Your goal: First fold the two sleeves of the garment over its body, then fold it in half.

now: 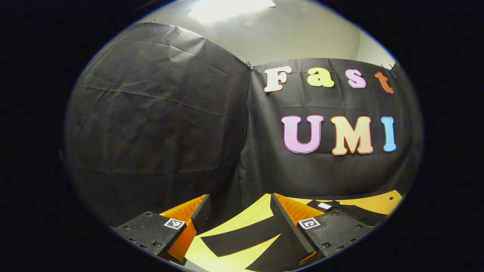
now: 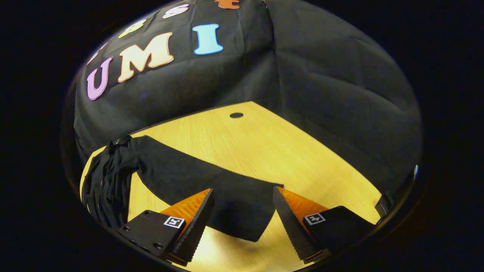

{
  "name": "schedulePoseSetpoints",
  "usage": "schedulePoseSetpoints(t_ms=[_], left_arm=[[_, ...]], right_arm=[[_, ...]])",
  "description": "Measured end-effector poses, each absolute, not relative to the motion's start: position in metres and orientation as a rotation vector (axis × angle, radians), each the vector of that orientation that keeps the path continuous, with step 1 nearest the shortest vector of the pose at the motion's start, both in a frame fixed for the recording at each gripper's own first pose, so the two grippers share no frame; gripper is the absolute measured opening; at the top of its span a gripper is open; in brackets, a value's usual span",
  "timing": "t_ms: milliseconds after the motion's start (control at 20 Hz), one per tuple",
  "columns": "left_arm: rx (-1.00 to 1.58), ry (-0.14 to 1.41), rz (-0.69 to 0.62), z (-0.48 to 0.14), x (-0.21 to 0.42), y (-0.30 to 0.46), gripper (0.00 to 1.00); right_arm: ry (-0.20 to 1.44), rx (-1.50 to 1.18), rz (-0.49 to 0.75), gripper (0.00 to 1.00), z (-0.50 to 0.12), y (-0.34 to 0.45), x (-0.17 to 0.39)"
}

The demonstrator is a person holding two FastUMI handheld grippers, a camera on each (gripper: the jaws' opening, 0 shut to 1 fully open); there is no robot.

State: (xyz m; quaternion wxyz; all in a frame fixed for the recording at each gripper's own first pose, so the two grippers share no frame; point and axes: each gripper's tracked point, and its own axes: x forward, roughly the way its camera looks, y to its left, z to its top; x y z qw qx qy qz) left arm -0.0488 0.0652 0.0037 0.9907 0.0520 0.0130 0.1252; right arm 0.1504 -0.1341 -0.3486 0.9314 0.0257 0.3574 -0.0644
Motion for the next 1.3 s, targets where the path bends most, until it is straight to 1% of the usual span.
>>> schedulePoseSetpoints(t_ms=[50, 100, 150, 200, 250, 300, 350, 400, 450, 500, 550, 600, 650, 700, 850, 950, 1050, 1100, 1200, 1250, 1300], left_arm=[[0.102, 0.031, 0.252, 0.001, -0.05, 0.065, 0.93], [0.101, 0.035, 0.251, 0.0, -0.05, 0.063, 0.92], [0.103, 0.038, 0.251, -0.002, -0.051, 0.062, 0.92], [0.107, 0.04, 0.25, -0.001, -0.05, 0.061, 0.92], [0.112, 0.042, 0.25, -0.002, -0.05, 0.06, 0.92], [0.118, 0.044, 0.249, -0.003, -0.051, 0.059, 0.92], [0.123, 0.045, 0.249, -0.003, -0.051, 0.058, 0.92], [0.129, 0.045, 0.249, -0.002, -0.051, 0.057, 0.92], [0.134, 0.045, 0.249, -0.003, -0.051, 0.057, 0.92], [0.139, 0.045, 0.249, -0.002, -0.051, 0.057, 0.92], [0.143, 0.046, 0.249, -0.002, -0.051, 0.056, 0.92], [0.145, 0.047, 0.249, -0.001, -0.051, 0.056, 0.92], [0.147, 0.047, 0.249, -0.002, -0.052, 0.056, 0.92], [0.149, 0.049, 0.249, -0.002, -0.052, 0.055, 0.93], [0.153, 0.052, 0.254, -0.002, -0.052, 0.056, 0.92], [0.15, 0.053, 0.256, -0.005, -0.053, 0.057, 0.92], [0.14, 0.056, 0.257, -0.006, -0.053, 0.057, 0.92], [0.133, 0.06, 0.258, -0.009, -0.052, 0.056, 0.93], [0.123, 0.069, 0.256, -0.012, -0.052, 0.055, 0.92], [0.121, 0.072, 0.258, -0.014, -0.052, 0.056, 0.92], [0.121, 0.074, 0.257, -0.015, -0.052, 0.056, 0.92]], right_arm=[[0.742, 0.052, -0.13, 0.99, -0.352, -0.135, 0.148], [0.75, 0.05, -0.126, 0.94, -0.356, -0.136, 0.146], [0.756, 0.049, -0.123, 0.94, -0.358, -0.135, 0.145], [0.763, 0.047, -0.121, 0.99, -0.361, -0.135, 0.145], [0.773, 0.046, -0.118, 0.94, -0.363, -0.134, 0.145], [0.785, 0.044, -0.116, 0.99, -0.366, -0.132, 0.146], [0.795, 0.043, -0.111, 0.99, -0.37, -0.131, 0.145], [0.802, 0.039, -0.108, 0.94, -0.374, -0.132, 0.144], [0.811, 0.033, -0.106, 0.99, -0.378, -0.132, 0.143], [0.813, 0.023, -0.106, 0.94, -0.38, -0.131, 0.143], [0.802, 0.012, -0.106, 0.99, -0.379, -0.131, 0.145], [0.808, 0.006, -0.105, 0.99, -0.381, -0.131, 0.142], [0.805, -0.003, -0.104, 0.94, -0.381, -0.132, 0.142], [0.806, -0.009, -0.105, 0.99, -0.381, -0.131, 0.141], [0.796, -0.011, -0.113, 0.99, -0.38, -0.131, 0.14], [0.797, -0.001, -0.123, 0.97, -0.378, -0.132, 0.141], [0.806, 0.012, -0.137, 0.89, -0.377, -0.13, 0.141], [0.806, 0.024, -0.152, 0.83, -0.379, -0.135, 0.142], [0.812, 0.04, -0.154, 0.63, -0.38, -0.138, 0.142], [0.817, 0.035, -0.154, 0.61, -0.38, -0.139, 0.141], [0.82, 0.039, -0.149, 0.54, -0.379, -0.139, 0.141]])
